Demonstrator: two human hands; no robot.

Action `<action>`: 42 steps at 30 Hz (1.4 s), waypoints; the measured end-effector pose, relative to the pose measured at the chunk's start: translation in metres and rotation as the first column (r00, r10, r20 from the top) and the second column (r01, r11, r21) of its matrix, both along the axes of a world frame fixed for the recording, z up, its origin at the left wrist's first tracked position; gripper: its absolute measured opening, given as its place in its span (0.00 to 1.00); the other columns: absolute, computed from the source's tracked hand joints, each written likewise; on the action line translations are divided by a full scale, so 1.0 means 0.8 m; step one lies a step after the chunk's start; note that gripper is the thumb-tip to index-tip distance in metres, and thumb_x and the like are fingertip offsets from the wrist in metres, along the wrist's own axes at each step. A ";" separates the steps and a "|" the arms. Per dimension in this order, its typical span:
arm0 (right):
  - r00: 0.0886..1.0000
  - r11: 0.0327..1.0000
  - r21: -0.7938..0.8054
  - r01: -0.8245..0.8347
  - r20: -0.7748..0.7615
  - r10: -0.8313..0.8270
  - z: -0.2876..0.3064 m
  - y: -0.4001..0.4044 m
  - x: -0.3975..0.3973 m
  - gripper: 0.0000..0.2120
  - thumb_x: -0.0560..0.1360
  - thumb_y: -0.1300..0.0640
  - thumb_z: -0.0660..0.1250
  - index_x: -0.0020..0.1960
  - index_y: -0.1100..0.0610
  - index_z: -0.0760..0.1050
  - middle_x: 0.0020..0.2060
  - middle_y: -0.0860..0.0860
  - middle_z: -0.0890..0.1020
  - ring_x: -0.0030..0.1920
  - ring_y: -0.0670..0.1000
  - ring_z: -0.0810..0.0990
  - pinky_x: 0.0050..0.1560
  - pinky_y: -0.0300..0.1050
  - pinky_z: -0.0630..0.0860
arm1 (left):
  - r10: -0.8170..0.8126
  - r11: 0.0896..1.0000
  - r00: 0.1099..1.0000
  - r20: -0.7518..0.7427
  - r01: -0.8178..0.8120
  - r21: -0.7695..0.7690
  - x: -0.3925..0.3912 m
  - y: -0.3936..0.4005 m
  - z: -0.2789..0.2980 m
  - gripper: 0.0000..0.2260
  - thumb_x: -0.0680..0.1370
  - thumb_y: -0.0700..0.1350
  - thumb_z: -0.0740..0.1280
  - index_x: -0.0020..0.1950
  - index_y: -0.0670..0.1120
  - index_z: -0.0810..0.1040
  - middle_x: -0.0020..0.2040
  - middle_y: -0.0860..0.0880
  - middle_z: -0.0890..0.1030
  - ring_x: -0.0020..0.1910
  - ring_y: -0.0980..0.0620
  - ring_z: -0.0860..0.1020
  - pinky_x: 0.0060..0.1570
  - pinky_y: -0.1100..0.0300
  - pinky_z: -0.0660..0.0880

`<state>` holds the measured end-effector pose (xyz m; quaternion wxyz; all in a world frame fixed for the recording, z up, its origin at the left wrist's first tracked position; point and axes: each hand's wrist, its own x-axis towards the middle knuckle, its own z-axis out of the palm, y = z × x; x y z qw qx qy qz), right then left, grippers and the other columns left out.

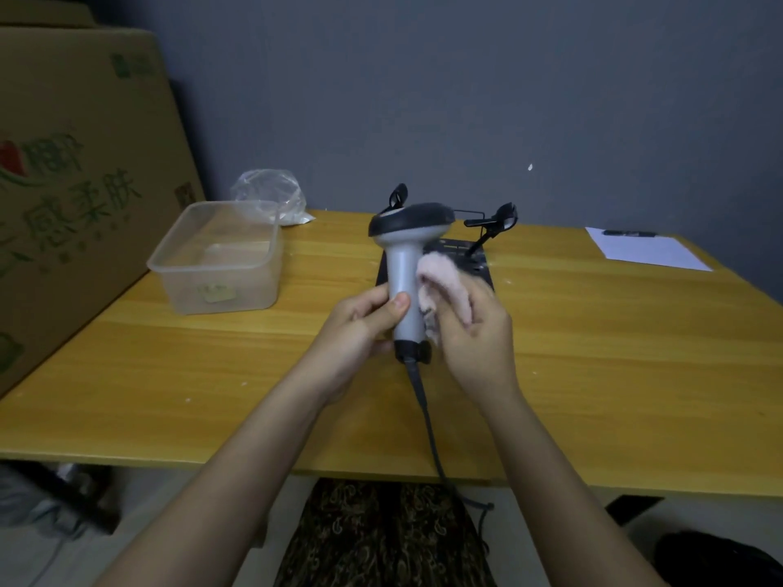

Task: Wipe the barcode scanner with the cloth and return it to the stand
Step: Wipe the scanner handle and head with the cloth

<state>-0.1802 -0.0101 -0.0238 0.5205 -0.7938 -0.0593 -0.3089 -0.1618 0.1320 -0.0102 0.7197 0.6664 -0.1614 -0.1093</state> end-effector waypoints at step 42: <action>0.961 0.980 0.110 -0.169 -0.203 0.188 -0.001 -0.025 -0.012 0.10 0.73 0.63 0.70 0.43 0.48 0.80 0.44 0.42 0.81 0.42 0.36 0.79 0.40 0.31 0.74 | 0.188 0.958 0.943 -0.276 -0.238 -0.161 0.005 -0.022 0.010 0.06 0.77 0.43 0.67 0.45 0.41 0.76 0.38 0.46 0.79 0.28 0.60 0.81 0.30 0.66 0.79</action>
